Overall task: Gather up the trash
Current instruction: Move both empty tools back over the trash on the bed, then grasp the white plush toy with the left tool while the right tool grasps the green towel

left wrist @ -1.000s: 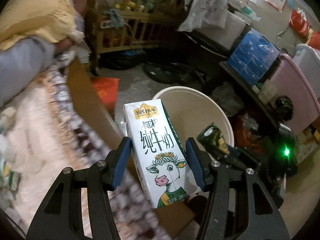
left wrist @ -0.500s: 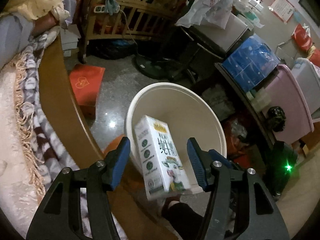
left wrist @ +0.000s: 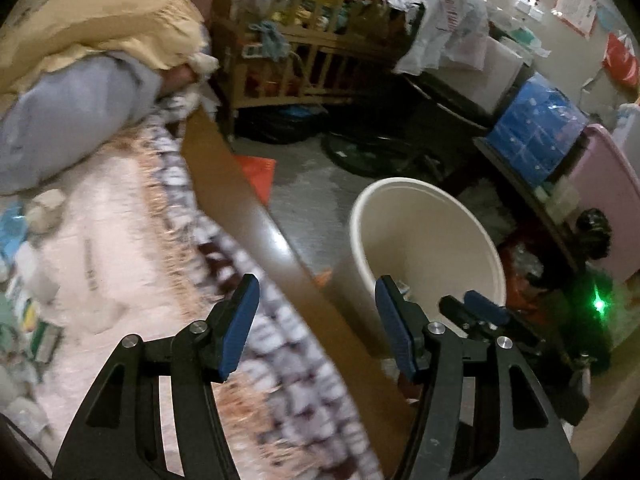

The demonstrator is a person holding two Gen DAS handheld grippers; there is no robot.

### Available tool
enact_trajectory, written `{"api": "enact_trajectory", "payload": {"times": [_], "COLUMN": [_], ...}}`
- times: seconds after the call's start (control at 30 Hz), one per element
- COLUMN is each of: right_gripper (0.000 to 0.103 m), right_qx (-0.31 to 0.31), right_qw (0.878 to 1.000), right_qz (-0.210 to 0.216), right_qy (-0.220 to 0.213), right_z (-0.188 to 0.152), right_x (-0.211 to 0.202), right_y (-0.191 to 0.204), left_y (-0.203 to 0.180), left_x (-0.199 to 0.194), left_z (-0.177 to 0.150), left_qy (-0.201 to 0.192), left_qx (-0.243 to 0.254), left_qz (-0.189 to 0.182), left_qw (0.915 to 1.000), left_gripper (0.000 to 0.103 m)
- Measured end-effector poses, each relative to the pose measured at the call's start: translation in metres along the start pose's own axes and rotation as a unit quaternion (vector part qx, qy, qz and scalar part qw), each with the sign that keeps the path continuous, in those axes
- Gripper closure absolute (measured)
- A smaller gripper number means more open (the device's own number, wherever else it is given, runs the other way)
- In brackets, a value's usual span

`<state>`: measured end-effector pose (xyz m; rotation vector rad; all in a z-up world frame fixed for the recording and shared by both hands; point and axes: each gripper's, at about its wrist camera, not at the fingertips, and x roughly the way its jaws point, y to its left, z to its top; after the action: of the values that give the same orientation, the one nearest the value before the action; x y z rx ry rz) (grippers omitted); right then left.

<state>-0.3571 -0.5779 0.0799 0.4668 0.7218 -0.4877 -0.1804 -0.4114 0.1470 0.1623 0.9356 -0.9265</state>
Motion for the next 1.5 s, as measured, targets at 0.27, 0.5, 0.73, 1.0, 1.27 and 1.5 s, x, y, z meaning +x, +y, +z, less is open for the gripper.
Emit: {"api": "enact_trajectory", "payload": {"times": [0.27, 0.5, 0.73, 1.0, 1.27, 1.5], "right_gripper": [0.043, 0.043, 0.040, 0.039, 0.037, 0.033], "right_qx": [-0.039, -0.068, -0.108, -0.143, -0.181, -0.212], "right_qw": [0.999, 0.997, 0.991, 0.984, 0.975, 0.965], "right_qz": [0.015, 0.046, 0.075, 0.104, 0.126, 0.149], "right_qy": [0.001, 0.000, -0.003, 0.005, 0.021, 0.039], "right_z": [-0.012, -0.020, -0.028, -0.039, -0.052, -0.062], "right_x": [-0.009, -0.020, -0.029, -0.029, -0.024, -0.016], "right_y": [0.041, 0.087, 0.141, 0.190, 0.229, 0.255], "left_y": [0.025, 0.047, 0.076, 0.112, 0.148, 0.197], "left_x": [-0.030, -0.061, -0.089, -0.112, -0.131, -0.156], "left_z": [-0.019, -0.037, -0.056, -0.074, -0.093, -0.120], "left_qy": [-0.024, -0.047, -0.067, -0.077, -0.073, -0.071], "left_qx": [0.001, 0.001, -0.008, -0.033, -0.064, -0.098], "left_qz": [0.058, 0.101, 0.139, 0.162, 0.182, 0.208], "left_qw": [0.9980, 0.9937, 0.9879, 0.9833, 0.9784, 0.9707], "left_gripper": [0.044, 0.044, 0.044, 0.044, 0.044, 0.044]}}
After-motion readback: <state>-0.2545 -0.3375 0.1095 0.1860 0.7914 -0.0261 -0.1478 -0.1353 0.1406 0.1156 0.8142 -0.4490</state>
